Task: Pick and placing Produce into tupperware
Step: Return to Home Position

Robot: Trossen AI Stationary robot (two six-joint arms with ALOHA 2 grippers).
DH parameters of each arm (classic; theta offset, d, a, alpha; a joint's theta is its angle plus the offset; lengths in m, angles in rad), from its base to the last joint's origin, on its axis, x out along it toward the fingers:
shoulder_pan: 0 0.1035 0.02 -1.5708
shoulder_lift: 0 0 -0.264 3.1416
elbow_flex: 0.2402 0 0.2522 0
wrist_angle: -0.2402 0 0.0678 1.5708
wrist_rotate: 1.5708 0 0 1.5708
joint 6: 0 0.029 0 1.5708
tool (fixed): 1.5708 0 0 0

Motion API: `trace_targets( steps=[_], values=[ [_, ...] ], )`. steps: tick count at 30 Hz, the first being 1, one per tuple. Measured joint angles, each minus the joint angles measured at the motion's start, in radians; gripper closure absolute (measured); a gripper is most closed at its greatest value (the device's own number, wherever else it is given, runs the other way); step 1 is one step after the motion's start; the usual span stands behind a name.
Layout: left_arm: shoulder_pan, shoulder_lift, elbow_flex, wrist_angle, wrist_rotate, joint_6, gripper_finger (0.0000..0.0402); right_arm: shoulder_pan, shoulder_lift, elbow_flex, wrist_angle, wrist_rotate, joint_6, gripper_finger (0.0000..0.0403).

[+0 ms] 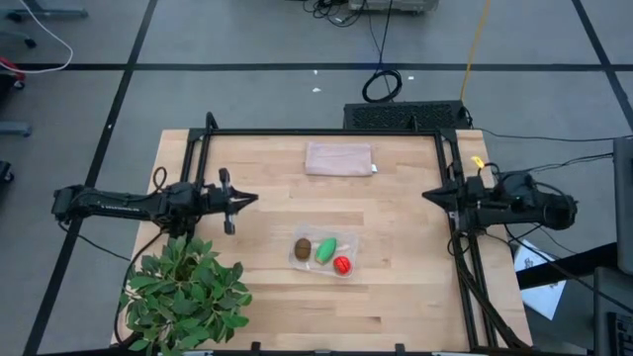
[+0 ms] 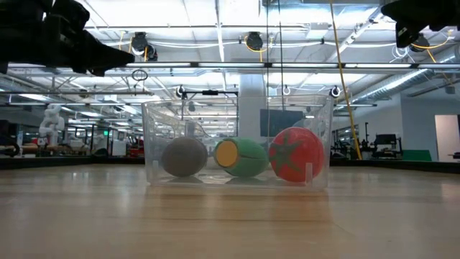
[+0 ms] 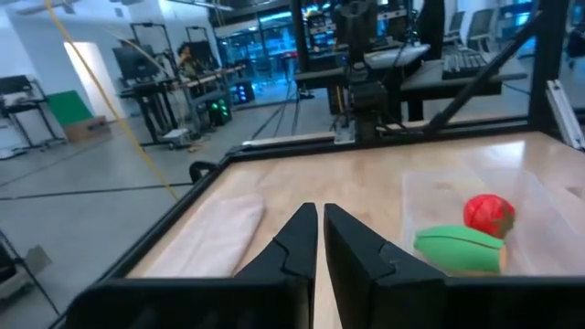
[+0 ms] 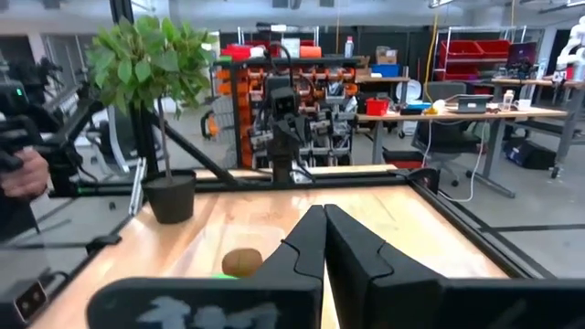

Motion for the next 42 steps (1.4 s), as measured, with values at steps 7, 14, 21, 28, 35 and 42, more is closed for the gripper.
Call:
trace_targets(
  steps=[7,14,21,28,35,42],
  values=[
    [0.000,-0.001,0.000,0.015,-0.013,0.000,0.0373,0.000,0.000,-0.035,0.115,0.002,0.018,0.0403],
    [0.000,-0.001,0.000,0.055,0.013,-0.025,0.0373,0.000,0.000,-0.195,0.329,0.001,0.015,0.0403],
    [0.000,-0.001,0.000,0.053,0.021,-0.039,0.0373,0.000,0.000,-0.284,0.441,-0.001,0.031,0.0403],
    [0.020,-0.001,0.000,0.036,-0.057,-0.039,0.0373,-0.002,0.000,-0.347,0.461,0.003,-0.001,0.0403],
    [0.098,-0.001,0.000,-0.035,-0.056,-0.058,0.0373,-0.058,0.000,-0.373,0.460,0.004,0.031,0.0403],
    [0.161,-0.001,0.000,-0.049,0.056,-0.047,0.0373,-0.106,0.001,-0.408,0.455,-0.001,0.059,0.0403]
  ],
)
